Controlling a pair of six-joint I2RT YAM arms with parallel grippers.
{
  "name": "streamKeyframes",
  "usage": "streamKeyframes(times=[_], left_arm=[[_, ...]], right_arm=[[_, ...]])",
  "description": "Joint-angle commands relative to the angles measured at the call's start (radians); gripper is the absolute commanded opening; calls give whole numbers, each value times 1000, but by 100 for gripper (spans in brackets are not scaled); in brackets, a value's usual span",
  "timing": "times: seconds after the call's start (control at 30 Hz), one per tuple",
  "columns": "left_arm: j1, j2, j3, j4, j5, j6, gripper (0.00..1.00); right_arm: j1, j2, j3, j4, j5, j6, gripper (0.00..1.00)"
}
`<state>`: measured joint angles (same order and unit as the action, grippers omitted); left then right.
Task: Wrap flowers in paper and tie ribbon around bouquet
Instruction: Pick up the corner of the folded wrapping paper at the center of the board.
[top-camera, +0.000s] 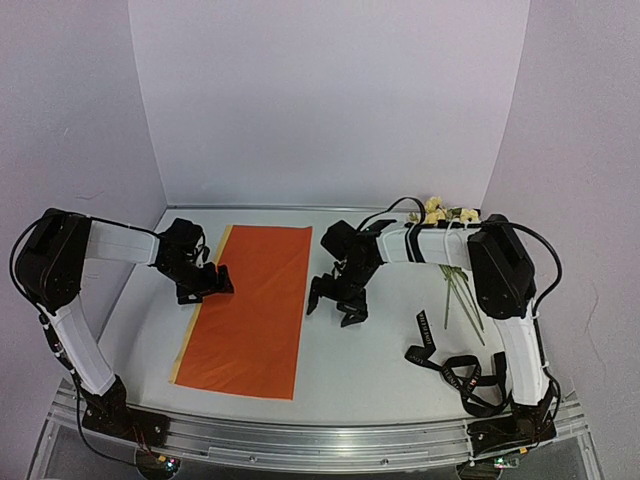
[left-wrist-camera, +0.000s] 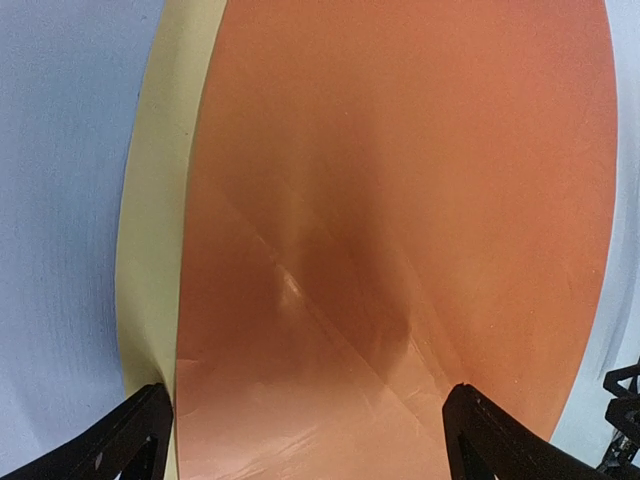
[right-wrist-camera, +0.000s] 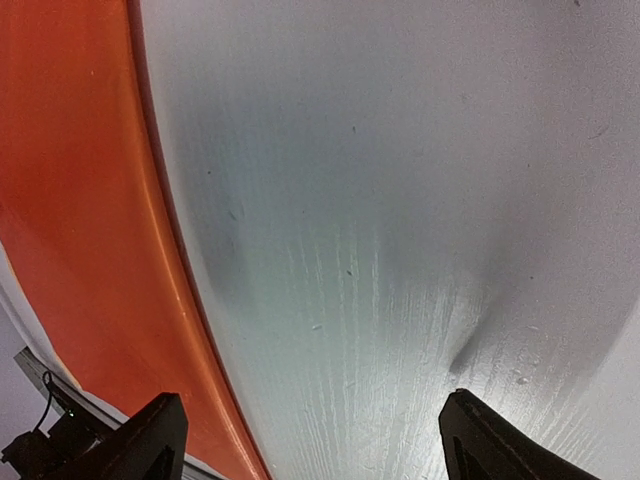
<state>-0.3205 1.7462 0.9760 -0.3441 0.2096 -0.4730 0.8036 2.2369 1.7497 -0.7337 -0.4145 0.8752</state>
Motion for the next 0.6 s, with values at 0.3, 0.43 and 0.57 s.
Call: streamKeyframes(times=[0.3, 0.43, 0.57], left_arm=[[6, 40, 50, -32, 17, 37, 82], [6, 50, 51, -19, 48, 26, 75], [4, 37, 45, 0, 106, -3, 62]], right_arm=[[4, 91, 127, 6, -4, 31, 86], [4, 125, 167, 10, -18, 47, 79], [4, 164, 212, 14, -29, 61, 70]])
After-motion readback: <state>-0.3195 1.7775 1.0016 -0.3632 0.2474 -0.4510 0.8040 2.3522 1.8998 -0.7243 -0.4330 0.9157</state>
